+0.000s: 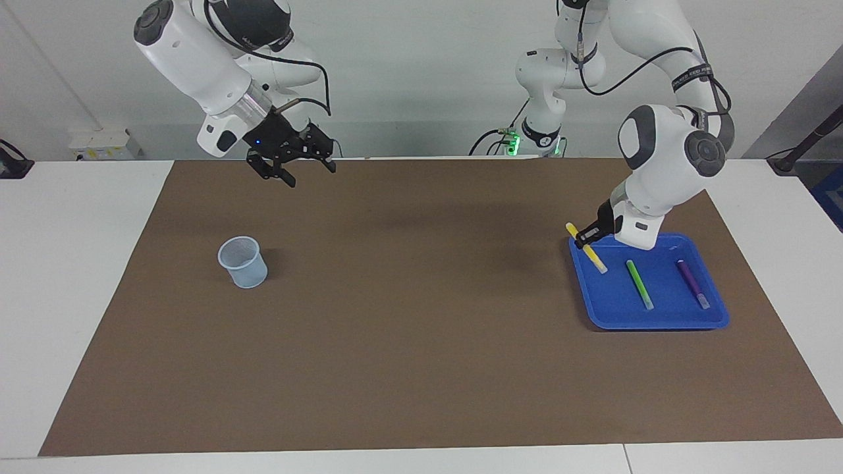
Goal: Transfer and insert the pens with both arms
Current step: 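Lift the yellow pen with the left gripper while the right gripper approaches, then bring the yellow pen to the right gripper and close the right gripper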
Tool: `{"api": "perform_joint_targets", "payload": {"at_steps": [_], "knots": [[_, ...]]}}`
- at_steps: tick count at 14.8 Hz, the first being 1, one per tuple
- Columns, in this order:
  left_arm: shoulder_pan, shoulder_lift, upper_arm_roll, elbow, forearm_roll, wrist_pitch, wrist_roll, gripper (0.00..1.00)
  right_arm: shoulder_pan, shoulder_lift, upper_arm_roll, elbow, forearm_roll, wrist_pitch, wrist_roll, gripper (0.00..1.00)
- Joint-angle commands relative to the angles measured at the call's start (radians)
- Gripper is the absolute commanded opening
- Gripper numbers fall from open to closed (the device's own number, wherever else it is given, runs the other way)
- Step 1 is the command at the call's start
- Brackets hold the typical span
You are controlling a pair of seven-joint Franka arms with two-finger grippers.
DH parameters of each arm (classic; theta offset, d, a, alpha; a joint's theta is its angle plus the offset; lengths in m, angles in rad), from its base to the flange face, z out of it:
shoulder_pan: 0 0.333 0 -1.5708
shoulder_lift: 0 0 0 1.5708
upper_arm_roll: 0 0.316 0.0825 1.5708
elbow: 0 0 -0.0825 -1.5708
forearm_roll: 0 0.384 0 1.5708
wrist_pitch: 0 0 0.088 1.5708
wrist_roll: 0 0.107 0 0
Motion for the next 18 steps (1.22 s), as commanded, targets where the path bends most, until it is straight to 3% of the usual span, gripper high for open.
{"api": "perform_joint_targets", "payload": {"at_steps": [1, 5, 10, 14, 18], "knots": [[-0.018, -0.064, -0.022, -0.002, -0.075, -0.041, -0.126, 0.0, 0.005, -0.007, -0.003, -0.03, 0.121, 0.058, 0.039, 1.0], [-0.019, -0.154, -0.077, 0.006, -0.2, -0.044, -0.367, 0.0, 0.045, 0.005, -0.003, -0.078, 0.24, 0.178, 0.054, 1.0], [-0.021, -0.197, -0.127, 0.009, -0.298, -0.02, -0.589, 0.0, 0.106, 0.051, -0.003, -0.084, 0.375, 0.27, 0.106, 0.96], [-0.044, -0.205, -0.18, -0.023, -0.303, 0.115, -0.828, 0.0, 0.139, 0.071, -0.002, -0.078, 0.47, 0.307, 0.134, 0.96], [-0.097, -0.207, -0.18, -0.051, -0.296, 0.236, -1.091, 0.0, 0.177, 0.079, -0.001, -0.07, 0.475, 0.307, 0.129, 0.95]]}}
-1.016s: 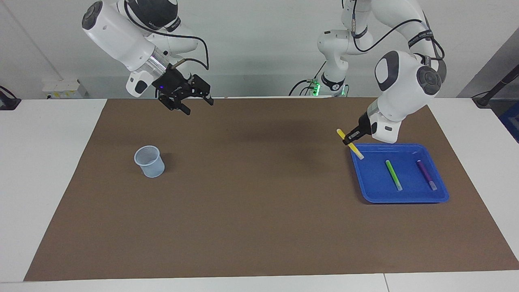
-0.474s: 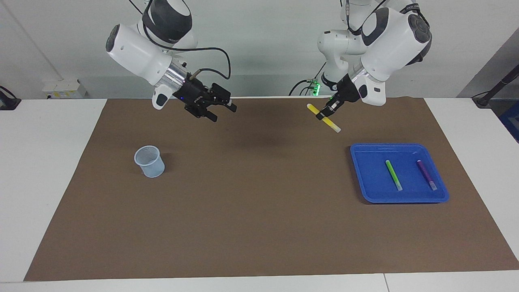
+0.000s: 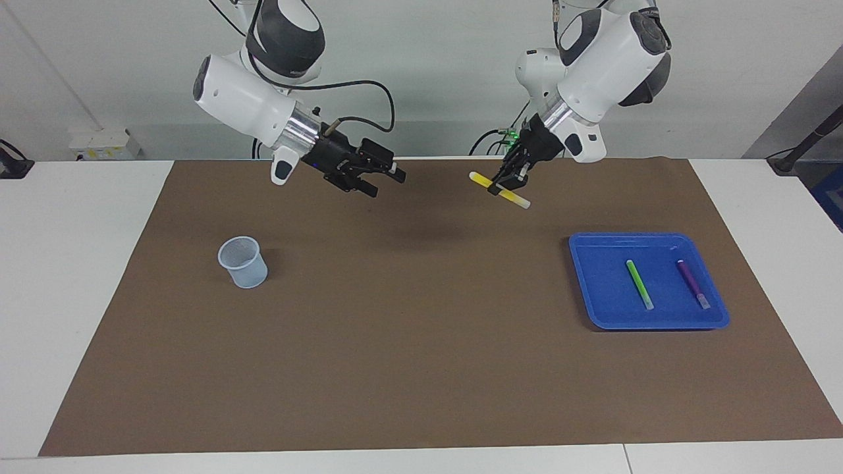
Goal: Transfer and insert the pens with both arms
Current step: 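Bring the yellow pen to the right gripper and close the right gripper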
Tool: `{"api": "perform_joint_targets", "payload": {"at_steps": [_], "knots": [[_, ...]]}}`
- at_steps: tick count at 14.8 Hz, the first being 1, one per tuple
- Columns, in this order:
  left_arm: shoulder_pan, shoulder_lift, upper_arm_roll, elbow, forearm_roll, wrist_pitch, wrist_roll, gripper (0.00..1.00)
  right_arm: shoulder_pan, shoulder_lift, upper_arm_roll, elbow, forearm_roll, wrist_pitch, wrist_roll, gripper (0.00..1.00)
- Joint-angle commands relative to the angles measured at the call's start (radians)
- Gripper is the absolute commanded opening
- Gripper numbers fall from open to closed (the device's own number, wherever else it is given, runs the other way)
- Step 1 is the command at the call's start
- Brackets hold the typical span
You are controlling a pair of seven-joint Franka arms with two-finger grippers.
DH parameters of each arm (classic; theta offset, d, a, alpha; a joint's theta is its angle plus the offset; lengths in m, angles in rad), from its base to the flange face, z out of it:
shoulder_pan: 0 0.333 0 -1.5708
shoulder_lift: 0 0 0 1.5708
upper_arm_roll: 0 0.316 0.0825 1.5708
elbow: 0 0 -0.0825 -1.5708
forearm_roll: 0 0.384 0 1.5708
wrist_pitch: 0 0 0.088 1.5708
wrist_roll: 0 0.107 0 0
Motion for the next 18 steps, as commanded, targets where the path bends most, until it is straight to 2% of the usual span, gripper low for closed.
{"api": "perform_joint_targets", "payload": {"at_steps": [1, 5, 10, 14, 18], "knots": [[-0.047, -0.017, 0.011, -0.047, -0.008, 0.108, -0.149, 0.0, 0.04, 0.008, -0.001, 0.006, 0.025, 0.02, 0.008, 0.95], [-0.107, -0.015, 0.011, -0.049, -0.002, 0.143, -0.26, 0.0, 0.087, 0.008, -0.001, 0.013, 0.019, 0.02, 0.0, 0.92], [-0.153, -0.027, 0.011, -0.076, -0.001, 0.16, -0.275, 0.0, 0.1, 0.008, -0.001, 0.015, 0.016, 0.022, 0.0, 0.87], [-0.158, -0.03, 0.01, -0.08, -0.001, 0.16, -0.275, 0.0, 0.101, 0.008, -0.001, 0.015, 0.016, 0.022, 0.0, 0.7], [-0.173, -0.03, 0.01, -0.08, -0.002, 0.163, -0.282, 0.0, 0.104, 0.009, 0.001, 0.013, 0.016, 0.046, 0.002, 0.7]]}}
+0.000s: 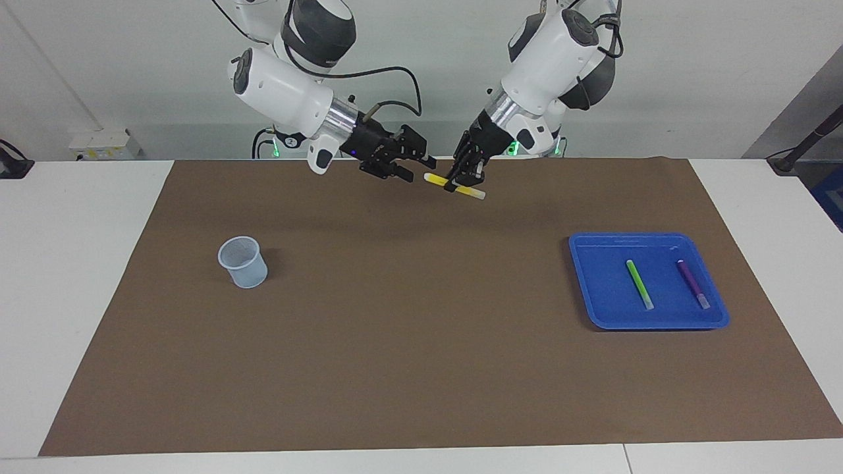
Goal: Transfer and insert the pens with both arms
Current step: 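Bring the yellow pen to the right gripper and close the right gripper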
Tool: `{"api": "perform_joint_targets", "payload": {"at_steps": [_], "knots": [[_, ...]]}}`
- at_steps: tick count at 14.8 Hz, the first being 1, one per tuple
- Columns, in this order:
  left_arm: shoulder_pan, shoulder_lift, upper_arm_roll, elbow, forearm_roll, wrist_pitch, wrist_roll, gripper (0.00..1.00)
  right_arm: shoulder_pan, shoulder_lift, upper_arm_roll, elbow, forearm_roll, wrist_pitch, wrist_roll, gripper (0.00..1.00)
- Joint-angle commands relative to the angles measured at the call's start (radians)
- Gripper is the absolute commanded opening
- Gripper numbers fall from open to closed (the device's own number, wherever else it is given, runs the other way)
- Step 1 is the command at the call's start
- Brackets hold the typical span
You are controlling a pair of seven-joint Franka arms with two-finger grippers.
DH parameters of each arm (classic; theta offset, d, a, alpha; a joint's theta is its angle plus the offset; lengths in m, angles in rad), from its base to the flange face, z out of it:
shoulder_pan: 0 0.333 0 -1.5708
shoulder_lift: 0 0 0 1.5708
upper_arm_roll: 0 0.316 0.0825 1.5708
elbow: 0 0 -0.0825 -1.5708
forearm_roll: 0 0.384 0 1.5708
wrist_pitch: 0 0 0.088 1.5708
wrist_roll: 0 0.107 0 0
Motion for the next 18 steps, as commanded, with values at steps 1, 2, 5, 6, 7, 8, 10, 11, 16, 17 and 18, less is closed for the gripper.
{"api": "perform_joint_targets", "payload": {"at_steps": [1, 2, 5, 6, 7, 8, 10, 11, 16, 17, 18], "knots": [[-0.026, -0.029, 0.011, -0.032, -0.002, 0.023, -0.019, 0.0, 0.013, 0.008, 0.005, 0.006, 0.015, 0.032, 0.0, 0.7], [-0.032, -0.029, 0.011, -0.034, -0.002, 0.023, -0.021, 0.0, 0.021, 0.016, 0.005, 0.006, 0.014, 0.032, 0.0, 0.7], [-0.049, -0.031, 0.011, -0.036, -0.002, 0.035, -0.033, 0.0, 0.021, 0.021, 0.005, 0.006, 0.011, 0.044, 0.0, 0.7], [-0.051, -0.031, 0.011, -0.037, -0.002, 0.042, -0.033, 0.0, 0.022, 0.021, 0.005, 0.006, 0.011, 0.044, 0.0, 0.67], [-0.051, -0.031, 0.011, -0.042, -0.002, 0.048, -0.033, 0.0, 0.022, 0.021, 0.005, 0.006, 0.011, 0.044, 0.002, 0.59], [-0.052, -0.031, 0.011, -0.046, -0.002, 0.057, -0.033, 0.0, 0.022, 0.021, 0.005, 0.006, 0.011, 0.044, 0.002, 0.52], [-0.057, -0.037, 0.011, -0.054, -0.002, 0.06, -0.033, 0.0, 0.022, 0.021, 0.005, 0.006, 0.011, 0.044, 0.0, 0.46], [-0.057, -0.038, 0.011, -0.057, -0.002, 0.06, -0.033, 0.0, 0.022, 0.021, 0.005, 0.006, 0.011, 0.044, 0.002, 0.42], [-0.057, -0.038, 0.011, -0.059, -0.002, 0.063, -0.033, 0.0, 0.022, 0.021, 0.005, 0.006, 0.011, 0.046, 0.0, 0.11], [-0.057, -0.038, 0.011, -0.059, -0.002, 0.065, -0.033, 0.0, 0.022, 0.021, 0.005, 0.006, 0.011, 0.046, -0.001, 0.01], [-0.057, -0.037, 0.011, -0.059, -0.002, 0.065, -0.033, 0.0, 0.024, 0.021, 0.005, 0.006, 0.011, 0.046, 0.0, 0.0]]}}
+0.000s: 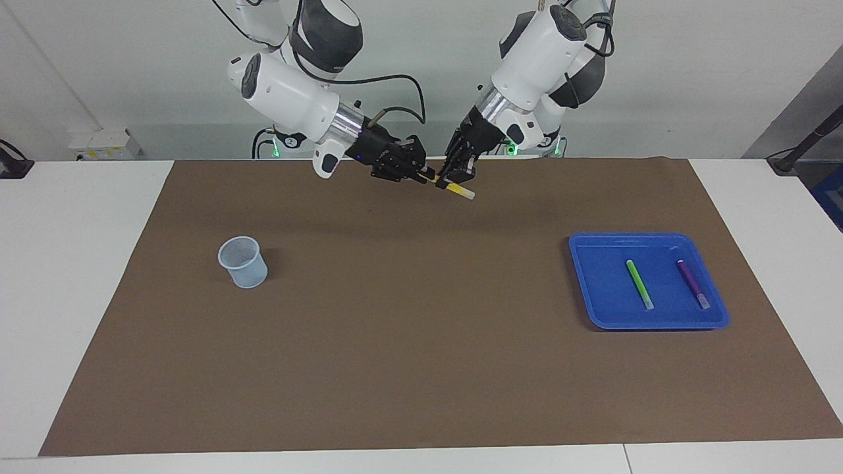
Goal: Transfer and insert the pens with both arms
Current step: 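Open the left gripper and pull back while the right gripper withdraws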
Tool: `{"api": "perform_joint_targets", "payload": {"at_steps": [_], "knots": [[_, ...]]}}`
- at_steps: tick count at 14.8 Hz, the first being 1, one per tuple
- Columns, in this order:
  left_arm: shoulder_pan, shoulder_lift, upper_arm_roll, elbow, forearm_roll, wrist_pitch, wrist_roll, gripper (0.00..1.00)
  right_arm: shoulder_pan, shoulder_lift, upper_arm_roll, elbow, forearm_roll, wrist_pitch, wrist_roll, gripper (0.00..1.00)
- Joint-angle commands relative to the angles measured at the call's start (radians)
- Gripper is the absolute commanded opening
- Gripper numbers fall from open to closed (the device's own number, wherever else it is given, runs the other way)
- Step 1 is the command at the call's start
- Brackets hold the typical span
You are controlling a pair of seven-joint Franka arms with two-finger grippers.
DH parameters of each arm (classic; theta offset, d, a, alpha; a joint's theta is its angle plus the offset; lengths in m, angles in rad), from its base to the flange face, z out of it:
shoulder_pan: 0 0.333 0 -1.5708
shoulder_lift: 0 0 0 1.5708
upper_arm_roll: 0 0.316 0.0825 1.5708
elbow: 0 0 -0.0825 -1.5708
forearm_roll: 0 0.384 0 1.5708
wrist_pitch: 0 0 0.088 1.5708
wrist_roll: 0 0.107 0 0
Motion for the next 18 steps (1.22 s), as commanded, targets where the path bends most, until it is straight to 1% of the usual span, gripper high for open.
{"api": "perform_joint_targets", "payload": {"at_steps": [1, 3, 4, 5, 8, 10, 12, 14, 16, 18], "knots": [[-0.019, -0.026, 0.004, -0.036, -0.003, 0.018, -0.011, 0.0, 0.003, 0.003, 0.007, 0.007, 0.006, 0.02, 0.0, 0.0], [-0.019, -0.026, 0.004, -0.036, -0.003, 0.018, 0.006, 0.01, 0.003, 0.003, 0.007, 0.009, 0.003, 0.018, 0.0, 0.0], [-0.019, -0.026, 0.004, -0.036, -0.003, 0.017, 0.007, 0.76, 0.003, 0.003, 0.007, 0.009, 0.001, 0.017, 0.0, 0.0], [-0.019, -0.025, 0.004, -0.035, -0.003, 0.014, 0.001, 1.0, 0.003, 0.003, 0.007, 0.009, 0.001, 0.013, 0.002, 0.0], [-0.001, -0.025, 0.01, -0.027, -0.001, -0.022, 0.006, 1.0, 0.001, 0.003, 0.007, 0.01, -0.005, 0.003, 0.002, 0.0], [0.028, -0.024, 0.015, -0.022, 0.001, -0.039, 0.015, 1.0, -0.006, 0.004, 0.007, 0.012, -0.083, -0.003, 0.0, 0.0], [0.037, -0.026, 0.02, -0.018, 0.001, -0.06, 0.076, 1.0, -0.012, 0.004, 0.005, 0.012, -0.125, -0.029, 0.0, 0.0], [0.103, -0.026, 0.02, -0.009, 0.002, -0.115, 0.156, 1.0, -0.032, 0.004, 0.005, 0.012, -0.158, -0.057, -0.001, 0.0], [0.18, -0.028, 0.02, 0.004, 0.025, -0.185, 0.275, 1.0, -0.049, 0.004, 0.005, 0.015, -0.247, -0.077, -0.001, 0.0], [0.208, -0.026, 0.02, 0.014, 0.059, -0.219, 0.381, 1.0, -0.054, -0.002, 0.002, 0.015, -0.35, -0.098, 0.0, 0.0]]}}
